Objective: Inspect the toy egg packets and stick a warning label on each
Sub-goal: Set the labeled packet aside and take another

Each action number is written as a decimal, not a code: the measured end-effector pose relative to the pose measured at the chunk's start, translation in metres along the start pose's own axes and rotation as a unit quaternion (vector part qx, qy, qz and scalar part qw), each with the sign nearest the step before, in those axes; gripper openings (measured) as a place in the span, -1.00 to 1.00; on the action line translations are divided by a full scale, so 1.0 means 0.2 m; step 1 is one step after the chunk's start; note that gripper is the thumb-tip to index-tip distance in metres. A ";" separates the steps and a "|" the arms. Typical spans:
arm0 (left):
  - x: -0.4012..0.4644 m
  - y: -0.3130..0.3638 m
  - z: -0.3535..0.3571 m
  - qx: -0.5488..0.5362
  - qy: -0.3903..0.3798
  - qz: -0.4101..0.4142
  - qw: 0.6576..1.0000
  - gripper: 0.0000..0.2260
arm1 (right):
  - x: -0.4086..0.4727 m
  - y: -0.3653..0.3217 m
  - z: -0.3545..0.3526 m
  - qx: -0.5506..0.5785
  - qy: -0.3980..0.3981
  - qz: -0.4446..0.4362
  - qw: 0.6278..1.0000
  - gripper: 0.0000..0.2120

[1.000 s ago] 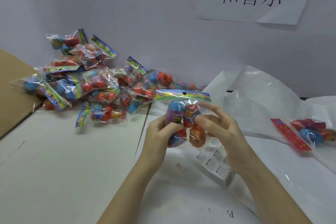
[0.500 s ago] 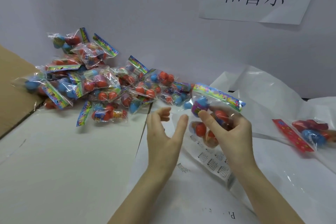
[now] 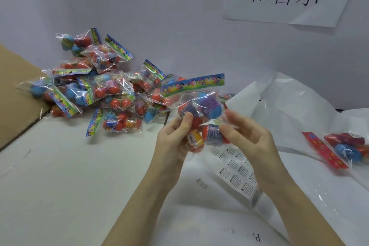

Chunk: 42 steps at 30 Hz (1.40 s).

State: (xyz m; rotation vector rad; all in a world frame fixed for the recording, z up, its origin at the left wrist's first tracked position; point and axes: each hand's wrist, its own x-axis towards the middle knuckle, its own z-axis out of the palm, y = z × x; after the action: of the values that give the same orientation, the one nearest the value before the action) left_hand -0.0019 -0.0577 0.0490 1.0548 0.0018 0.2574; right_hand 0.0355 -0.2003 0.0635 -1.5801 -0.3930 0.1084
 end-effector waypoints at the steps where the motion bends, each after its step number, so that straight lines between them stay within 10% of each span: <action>1: 0.00 0.00 0.00 0.022 -0.001 0.000 1.000 -0.73 | 0.00 0.00 0.01 0.043 -0.028 0.019 0.999 -0.57; 13: 0.00 -0.05 0.00 0.093 0.055 0.011 0.994 -0.65 | -0.03 0.04 0.07 -0.148 0.163 -0.194 0.956 -0.77; 19: 0.01 -0.02 -0.02 0.061 0.051 0.005 0.997 -0.70 | -0.01 0.02 0.03 -0.020 0.077 -0.090 0.993 -0.87; 28: 0.01 -0.02 -0.02 0.070 0.039 -0.006 0.997 -0.62 | -0.02 0.02 0.02 -0.145 0.063 -0.104 0.982 -0.78; 37: 0.01 -0.03 -0.01 0.091 0.072 0.021 0.993 -0.44 | 0.00 0.00 0.01 0.095 -0.074 0.071 0.990 -0.63; 42: 0.02 -0.05 0.02 0.149 0.203 -0.034 0.967 -0.36 | -0.02 0.04 0.08 -0.045 0.154 -0.166 0.973 -0.80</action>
State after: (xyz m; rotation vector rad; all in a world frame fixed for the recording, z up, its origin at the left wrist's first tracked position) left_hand 0.0040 -0.0658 0.0425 1.2817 0.4570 0.4173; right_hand 0.0276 -0.1865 0.0533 -1.5667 -0.4160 -0.4130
